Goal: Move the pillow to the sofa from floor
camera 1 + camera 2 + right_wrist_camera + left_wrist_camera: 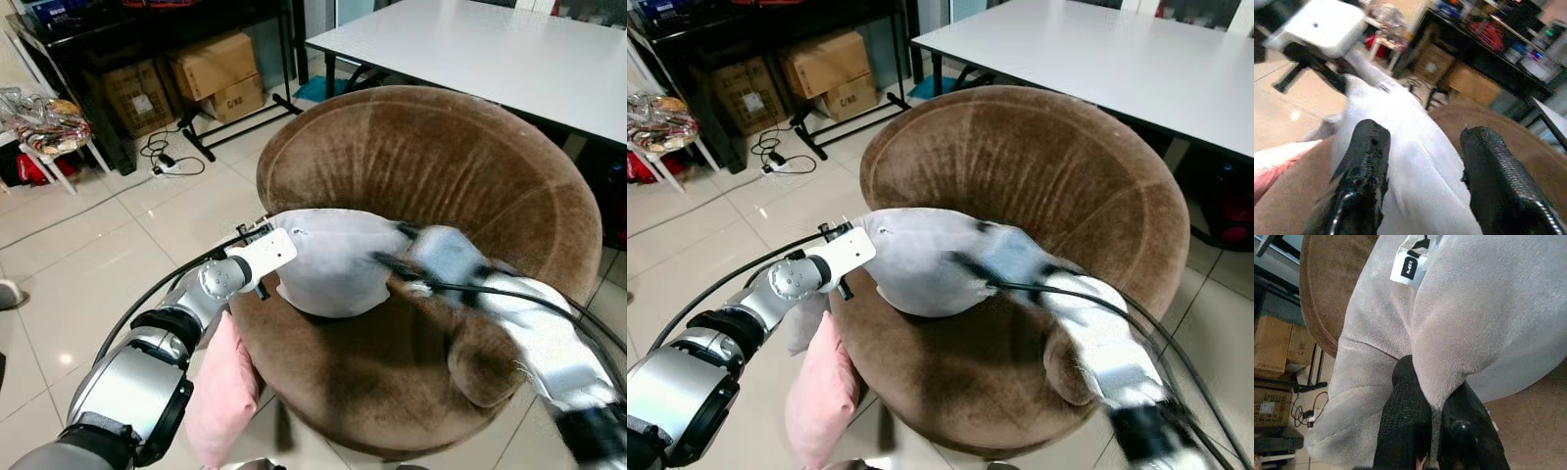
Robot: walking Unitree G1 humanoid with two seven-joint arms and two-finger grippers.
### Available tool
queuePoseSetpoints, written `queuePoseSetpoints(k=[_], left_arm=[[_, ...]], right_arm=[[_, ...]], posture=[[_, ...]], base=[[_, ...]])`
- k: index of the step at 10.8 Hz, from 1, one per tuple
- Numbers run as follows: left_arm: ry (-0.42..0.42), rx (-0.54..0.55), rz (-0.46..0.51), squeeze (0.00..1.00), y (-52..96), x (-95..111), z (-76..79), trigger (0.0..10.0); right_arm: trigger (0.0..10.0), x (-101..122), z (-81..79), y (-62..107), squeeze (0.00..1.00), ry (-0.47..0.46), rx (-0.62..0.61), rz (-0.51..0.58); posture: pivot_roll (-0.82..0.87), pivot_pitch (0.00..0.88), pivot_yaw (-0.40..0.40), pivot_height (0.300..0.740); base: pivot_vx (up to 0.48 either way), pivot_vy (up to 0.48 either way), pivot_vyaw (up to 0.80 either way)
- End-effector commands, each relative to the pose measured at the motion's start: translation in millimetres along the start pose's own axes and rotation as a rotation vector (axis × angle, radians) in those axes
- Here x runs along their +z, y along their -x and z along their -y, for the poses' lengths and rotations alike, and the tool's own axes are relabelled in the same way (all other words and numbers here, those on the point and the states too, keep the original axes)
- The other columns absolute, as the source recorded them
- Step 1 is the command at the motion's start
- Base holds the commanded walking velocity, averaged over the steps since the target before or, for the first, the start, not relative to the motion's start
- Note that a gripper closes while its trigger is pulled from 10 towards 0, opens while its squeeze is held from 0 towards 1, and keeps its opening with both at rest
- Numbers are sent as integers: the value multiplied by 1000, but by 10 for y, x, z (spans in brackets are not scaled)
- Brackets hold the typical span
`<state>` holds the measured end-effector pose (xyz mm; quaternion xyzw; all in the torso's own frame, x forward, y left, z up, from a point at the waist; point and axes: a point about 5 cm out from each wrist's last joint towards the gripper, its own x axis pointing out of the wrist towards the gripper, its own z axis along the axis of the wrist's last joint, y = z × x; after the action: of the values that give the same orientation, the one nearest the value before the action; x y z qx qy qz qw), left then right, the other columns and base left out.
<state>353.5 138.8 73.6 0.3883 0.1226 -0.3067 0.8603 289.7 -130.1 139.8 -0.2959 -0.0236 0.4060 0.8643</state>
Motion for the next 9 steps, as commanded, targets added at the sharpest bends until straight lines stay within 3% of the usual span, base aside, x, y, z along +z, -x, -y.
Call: queuePoseSetpoints(k=[1, 2, 3, 5, 6, 9], left_arm=[[-13, -19, -7, 0, 10, -11, -15, 0], [-17, -30, -5, 0, 2, -1, 5, 0], [-21, -37, -4, 0, -4, 4, 22, 0], [-36, -71, 14, 0, -21, 32, 94, 0], [-41, -93, 14, 0, -14, 5, 149, 0], [-40, -127, 23, 0, -4, -28, 244, 0]], right_arm=[[10000, -44, -139, -137, 1000, 38, 63, -49], [10000, -77, -220, -273, 376, 64, 113, -80], [10000, -97, -254, -372, 0, 73, 130, -105], [10000, -149, -137, -603, 0, 148, 24, -197], [10000, -144, -63, -637, 0, 136, -43, -203], [10000, -237, -159, -722, 0, 176, -3, -244]], posture=[[-165, 0, 100, 740], [-166, 0, 101, 740], [-165, 0, 100, 740], [-149, 0, 86, 740], [-141, 0, 79, 740], [-139, 0, 73, 740]], base=[[0, 0, 0], [0, 0, 0], [0, 0, 0], [0, 0, 0], [0, 0, 0], [0, 0, 0]])
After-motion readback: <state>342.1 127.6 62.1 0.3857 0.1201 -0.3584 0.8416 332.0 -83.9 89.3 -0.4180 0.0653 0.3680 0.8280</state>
